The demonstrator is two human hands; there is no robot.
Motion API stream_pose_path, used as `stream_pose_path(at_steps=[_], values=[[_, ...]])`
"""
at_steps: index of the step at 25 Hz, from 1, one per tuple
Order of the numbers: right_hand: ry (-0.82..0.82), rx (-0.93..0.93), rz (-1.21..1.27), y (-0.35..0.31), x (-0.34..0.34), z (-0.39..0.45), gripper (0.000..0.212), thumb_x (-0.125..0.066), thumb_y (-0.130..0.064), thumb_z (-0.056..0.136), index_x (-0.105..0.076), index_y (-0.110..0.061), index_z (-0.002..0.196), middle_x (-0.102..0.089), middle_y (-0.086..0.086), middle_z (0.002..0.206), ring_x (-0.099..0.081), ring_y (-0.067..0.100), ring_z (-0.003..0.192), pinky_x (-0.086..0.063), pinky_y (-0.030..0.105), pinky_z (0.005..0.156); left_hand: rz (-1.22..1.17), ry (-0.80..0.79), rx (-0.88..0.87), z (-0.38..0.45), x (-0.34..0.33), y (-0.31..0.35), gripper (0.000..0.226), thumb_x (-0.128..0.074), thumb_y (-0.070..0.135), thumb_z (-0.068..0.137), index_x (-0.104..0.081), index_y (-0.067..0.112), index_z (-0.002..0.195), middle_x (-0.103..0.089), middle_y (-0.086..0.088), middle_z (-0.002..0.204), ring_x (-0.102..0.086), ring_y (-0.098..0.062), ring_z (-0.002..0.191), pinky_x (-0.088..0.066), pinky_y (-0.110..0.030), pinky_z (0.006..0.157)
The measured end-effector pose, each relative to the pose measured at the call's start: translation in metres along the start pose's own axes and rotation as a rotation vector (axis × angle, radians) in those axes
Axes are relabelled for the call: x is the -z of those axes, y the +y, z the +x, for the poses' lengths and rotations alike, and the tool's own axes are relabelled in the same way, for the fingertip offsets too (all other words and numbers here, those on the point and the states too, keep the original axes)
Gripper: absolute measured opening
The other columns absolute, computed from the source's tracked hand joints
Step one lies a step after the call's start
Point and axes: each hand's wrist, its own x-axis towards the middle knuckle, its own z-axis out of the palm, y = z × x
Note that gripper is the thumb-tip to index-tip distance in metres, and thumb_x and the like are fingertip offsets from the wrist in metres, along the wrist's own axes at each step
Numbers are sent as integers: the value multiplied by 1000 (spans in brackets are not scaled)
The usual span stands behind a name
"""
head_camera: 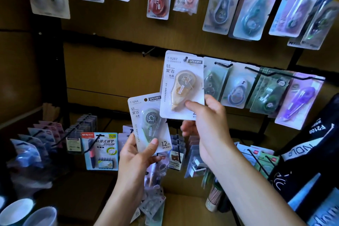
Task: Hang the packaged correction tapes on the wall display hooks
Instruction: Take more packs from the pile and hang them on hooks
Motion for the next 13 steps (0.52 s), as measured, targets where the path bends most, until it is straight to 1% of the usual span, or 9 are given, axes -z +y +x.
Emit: stream_pose_path(at_steps=[2,4,5,7,9,11,12,13], values=[[12,-39,-24,1,-6,14,8,-55,-6,93,-59,-10,100,-68,-3,61,-53,16,36,-44,25,38,-11,12,6,0,0,0,31,-63,2,91,-62,13,120,-76,-10,106,-73,-20,80,-57,-24,58],[21,-77,-55,4,-13,29,10,-55,-8,94,-58,-10,104,-66,4,72,-55,17,39,-47,25,40,-26,27,15,2,2,-1,32,-63,1,91,-62,13,120,-76,-9,106,-74,-21,81,-58,-24,57],[29,-93,-71,6,-16,38,10,-54,-8,95,-57,-11,105,-65,5,75,-56,16,41,-49,26,41,-37,38,20,2,2,-1,31,-63,1,91,-63,13,120,-76,-9,106,-74,-21,81,-58,-24,57],[36,-129,-100,9,-21,53,10,-54,-11,97,-53,-17,106,-61,2,79,-58,16,46,-51,27,43,-49,74,29,3,2,-2,29,-62,1,91,-64,13,117,-76,-7,104,-74,-21,80,-57,-23,55],[29,-165,-123,13,-24,67,19,-55,-16,98,-52,-19,117,-59,-1,85,-61,16,52,-52,26,44,-61,139,38,3,2,-2,27,-62,1,91,-66,16,113,-77,-3,97,-74,-18,77,-55,-23,54],[33,-211,-142,19,-21,73,37,-56,-20,98,-45,-19,133,-61,2,100,-67,18,61,-55,26,46,-98,202,47,4,4,0,25,-61,1,91,-67,20,106,-78,1,91,-73,-16,74,-53,-25,54],[36,-249,-139,24,-18,73,42,-58,-22,97,-42,-18,136,-62,5,108,-68,20,69,-57,28,49,-113,218,45,6,6,1,26,-61,1,91,-68,22,104,-78,1,92,-73,-16,74,-53,-26,56],[31,-294,-126,30,-14,67,42,-59,-24,96,-42,-16,134,-63,8,113,-69,23,78,-57,30,53,-112,219,41,6,6,1,26,-61,1,91,-68,23,103,-77,1,94,-72,-16,75,-52,-28,58]])
